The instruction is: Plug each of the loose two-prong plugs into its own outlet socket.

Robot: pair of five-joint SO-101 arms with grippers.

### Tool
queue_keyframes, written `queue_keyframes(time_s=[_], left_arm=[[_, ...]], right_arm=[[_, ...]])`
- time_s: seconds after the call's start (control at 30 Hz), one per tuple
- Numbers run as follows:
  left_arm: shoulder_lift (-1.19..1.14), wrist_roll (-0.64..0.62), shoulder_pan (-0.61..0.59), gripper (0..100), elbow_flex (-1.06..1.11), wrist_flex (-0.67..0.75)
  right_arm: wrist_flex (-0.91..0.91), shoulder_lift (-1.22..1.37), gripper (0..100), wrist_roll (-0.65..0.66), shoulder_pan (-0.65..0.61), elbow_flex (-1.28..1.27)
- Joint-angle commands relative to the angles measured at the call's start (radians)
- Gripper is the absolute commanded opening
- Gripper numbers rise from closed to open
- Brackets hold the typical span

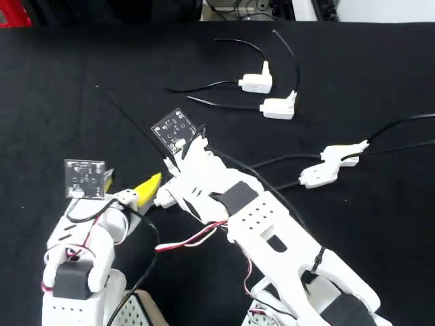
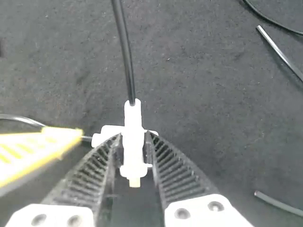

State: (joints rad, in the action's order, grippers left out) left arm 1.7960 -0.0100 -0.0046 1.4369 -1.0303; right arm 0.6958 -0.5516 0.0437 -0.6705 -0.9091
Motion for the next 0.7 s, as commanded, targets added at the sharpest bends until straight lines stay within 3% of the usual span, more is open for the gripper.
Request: queue_keyframes(time_s=[0.0,0.37,0.5,0.67], left_arm=[[0.003,-0.014,0.022,34,0.059,0.152],[0.003,-0.017,0.021,34,0.071,0.173],[0.003,-0.017,-0.051,34,0.076,0.170],[0.003,-0.018,-0.087,34,0.087,0.170]], right_arm=[[0.032,-0.047,1.2,0.049,-0.031,0.007],[0.037,-0.119,1.2,0.087,-0.029,-0.028],[0.037,-0.151,1.1,0.081,0.040,-0.024],[0.032,-0.231,1.1,0.081,0.038,-0.056]])
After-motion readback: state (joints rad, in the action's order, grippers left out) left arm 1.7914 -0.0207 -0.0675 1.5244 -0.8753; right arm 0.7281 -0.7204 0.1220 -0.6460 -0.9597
